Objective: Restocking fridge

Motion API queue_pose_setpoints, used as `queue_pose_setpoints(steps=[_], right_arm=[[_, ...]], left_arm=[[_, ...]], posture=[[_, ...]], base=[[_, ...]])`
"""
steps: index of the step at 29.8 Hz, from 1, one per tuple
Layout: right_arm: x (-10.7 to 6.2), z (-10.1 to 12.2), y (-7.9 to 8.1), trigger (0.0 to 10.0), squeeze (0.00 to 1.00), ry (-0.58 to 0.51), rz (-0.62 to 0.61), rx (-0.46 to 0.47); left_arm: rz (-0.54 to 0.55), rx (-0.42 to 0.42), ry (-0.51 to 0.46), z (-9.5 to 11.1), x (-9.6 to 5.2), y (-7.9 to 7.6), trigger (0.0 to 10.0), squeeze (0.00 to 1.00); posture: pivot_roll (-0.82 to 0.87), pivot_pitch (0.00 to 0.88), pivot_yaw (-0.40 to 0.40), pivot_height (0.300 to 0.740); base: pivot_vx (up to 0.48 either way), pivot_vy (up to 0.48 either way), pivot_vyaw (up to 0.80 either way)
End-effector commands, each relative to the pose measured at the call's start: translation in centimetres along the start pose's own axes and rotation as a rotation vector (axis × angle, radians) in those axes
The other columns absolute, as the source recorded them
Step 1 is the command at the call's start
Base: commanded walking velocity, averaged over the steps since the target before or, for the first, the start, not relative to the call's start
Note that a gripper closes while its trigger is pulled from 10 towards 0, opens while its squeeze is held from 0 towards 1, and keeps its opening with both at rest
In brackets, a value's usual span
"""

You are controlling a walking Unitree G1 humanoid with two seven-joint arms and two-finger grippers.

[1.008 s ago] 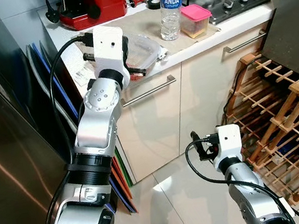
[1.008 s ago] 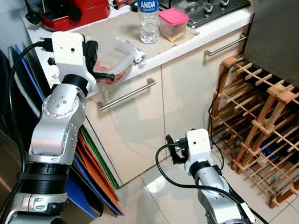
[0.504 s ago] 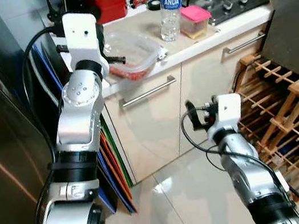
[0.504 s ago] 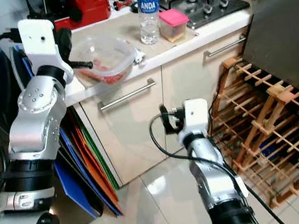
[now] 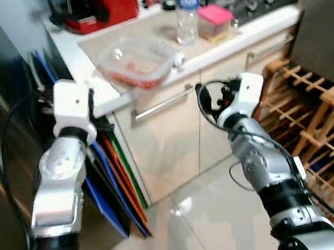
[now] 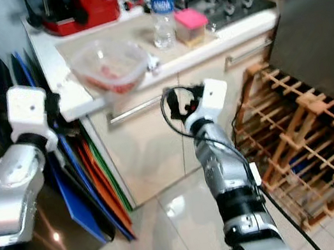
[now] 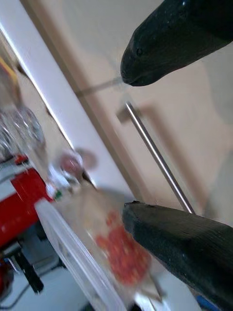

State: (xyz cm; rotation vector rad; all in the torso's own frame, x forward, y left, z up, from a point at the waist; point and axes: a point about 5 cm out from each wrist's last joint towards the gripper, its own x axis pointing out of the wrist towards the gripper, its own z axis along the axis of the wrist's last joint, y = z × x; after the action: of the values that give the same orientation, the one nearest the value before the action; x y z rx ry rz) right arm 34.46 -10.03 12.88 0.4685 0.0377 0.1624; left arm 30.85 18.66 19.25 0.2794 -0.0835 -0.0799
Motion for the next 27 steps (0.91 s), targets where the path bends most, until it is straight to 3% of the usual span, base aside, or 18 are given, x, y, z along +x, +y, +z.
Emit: queue_pose_setpoints(steps=[1, 2, 8, 15, 18, 19, 20, 27], right_arm=[[0.4, 0.7, 0.8, 10.0, 0.0, -0.009, 0.028, 0.032], [0.7, 0.6, 1.2, 10.0, 0.0, 0.004, 0.032, 0.089], [1.7, 1.0, 2.0, 10.0, 0.0, 0.014, 0.04, 0.199], [2.9, 2.0, 3.5, 10.0, 0.0, 0.008, 0.077, 0.273], [3.3, 1.8, 3.9, 10.0, 0.0, 0.02, 0.086, 0.248], [3.3, 1.7, 4.0, 10.0, 0.35, 0.021, 0.089, 0.237], [3.5, 1.5, 4.1, 10.0, 1.0, 0.026, 0.091, 0.229], [4.0, 1.2, 5.1, 10.0, 1.0, 0.052, 0.108, 0.253]], left_arm=[[-0.041, -0.006, -0.011, 0.3, -0.7, -0.4, 10.0, 1.0], [-0.1, -0.014, -0.005, -0.1, -1.5, -1.3, 10.0, 1.0], [-0.216, -0.005, 0.016, -1.0, -2.2, -4.0, 10.0, 1.0], [-0.288, -0.014, 0.024, -0.9, -2.5, -5.2, 10.0, 1.0], [-0.318, -0.028, 0.057, -1.5, -2.7, -5.4, 10.0, 1.0], [-0.321, -0.029, 0.065, -1.7, -2.8, -5.4, 10.0, 1.0], [-0.331, -0.026, 0.083, -2.1, -3.0, -5.5, 10.0, 1.0], [-0.365, -0.018, 0.14, -3.4, -3.5, -5.7, 10.0, 1.0]], posture=[[0.08, 0.034, 0.035, 0.74], [0.08, 0.032, 0.031, 0.74], [0.07, 0.022, 0.028, 0.74], [0.07, 0.017, 0.024, 0.74], [0.07, 0.018, 0.022, 0.74], [0.07, 0.018, 0.022, 0.74], [0.08, 0.017, 0.021, 0.74], [0.08, 0.019, 0.01, 0.74]], base=[[0.0, 0.0, 0.0], [0.0, 0.0, 0.0], [0.0, 0.0, 0.0], [0.0, 0.0, 0.0], [0.0, 0.0, 0.0], [0.0, 0.0, 0.0], [0.0, 0.0, 0.0], [0.0, 0.0, 0.0]])
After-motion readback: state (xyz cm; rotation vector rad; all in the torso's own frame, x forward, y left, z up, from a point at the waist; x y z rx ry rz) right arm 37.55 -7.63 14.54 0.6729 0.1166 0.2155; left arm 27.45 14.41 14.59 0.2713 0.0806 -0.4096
